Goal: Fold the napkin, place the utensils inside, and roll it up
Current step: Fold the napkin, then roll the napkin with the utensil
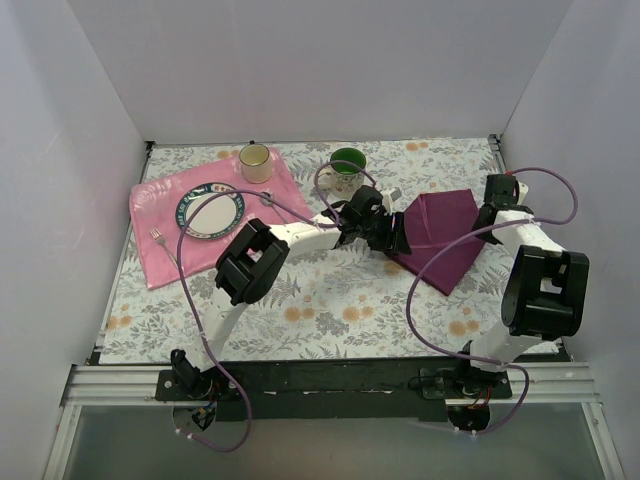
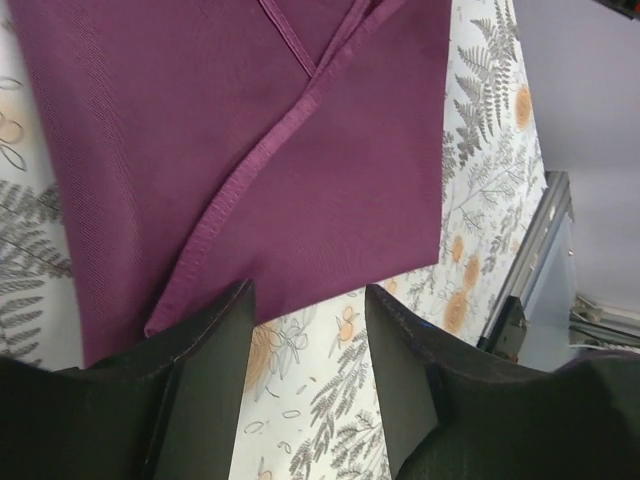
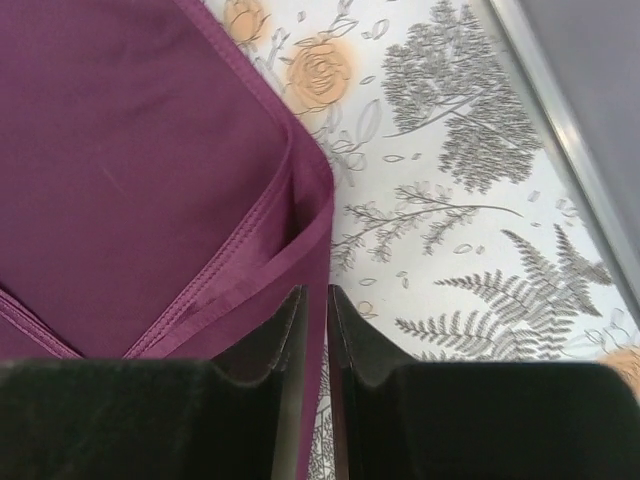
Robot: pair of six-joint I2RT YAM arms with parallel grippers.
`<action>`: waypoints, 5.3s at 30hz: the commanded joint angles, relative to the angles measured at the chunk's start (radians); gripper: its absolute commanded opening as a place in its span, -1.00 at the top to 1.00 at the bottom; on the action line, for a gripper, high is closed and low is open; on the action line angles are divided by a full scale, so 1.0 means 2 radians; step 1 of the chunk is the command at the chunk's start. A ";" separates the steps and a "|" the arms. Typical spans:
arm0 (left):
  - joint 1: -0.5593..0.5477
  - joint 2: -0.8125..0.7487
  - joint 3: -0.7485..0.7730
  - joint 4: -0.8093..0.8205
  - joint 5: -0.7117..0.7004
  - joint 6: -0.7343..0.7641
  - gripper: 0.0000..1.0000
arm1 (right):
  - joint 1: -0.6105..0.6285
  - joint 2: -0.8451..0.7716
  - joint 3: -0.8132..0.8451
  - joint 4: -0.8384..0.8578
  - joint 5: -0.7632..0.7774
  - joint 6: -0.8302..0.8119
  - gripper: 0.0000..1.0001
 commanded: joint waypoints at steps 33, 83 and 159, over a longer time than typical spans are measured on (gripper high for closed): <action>0.003 -0.034 0.057 -0.072 -0.038 0.028 0.02 | -0.002 0.039 0.045 0.025 -0.079 -0.045 0.61; 0.061 -0.198 -0.133 -0.069 -0.002 -0.052 -0.53 | 0.080 -0.168 -0.097 -0.101 -0.097 0.023 -0.68; 0.063 -0.146 -0.204 0.052 -0.052 -0.158 -0.09 | 0.148 -0.112 0.011 -0.092 -0.221 -0.041 -0.44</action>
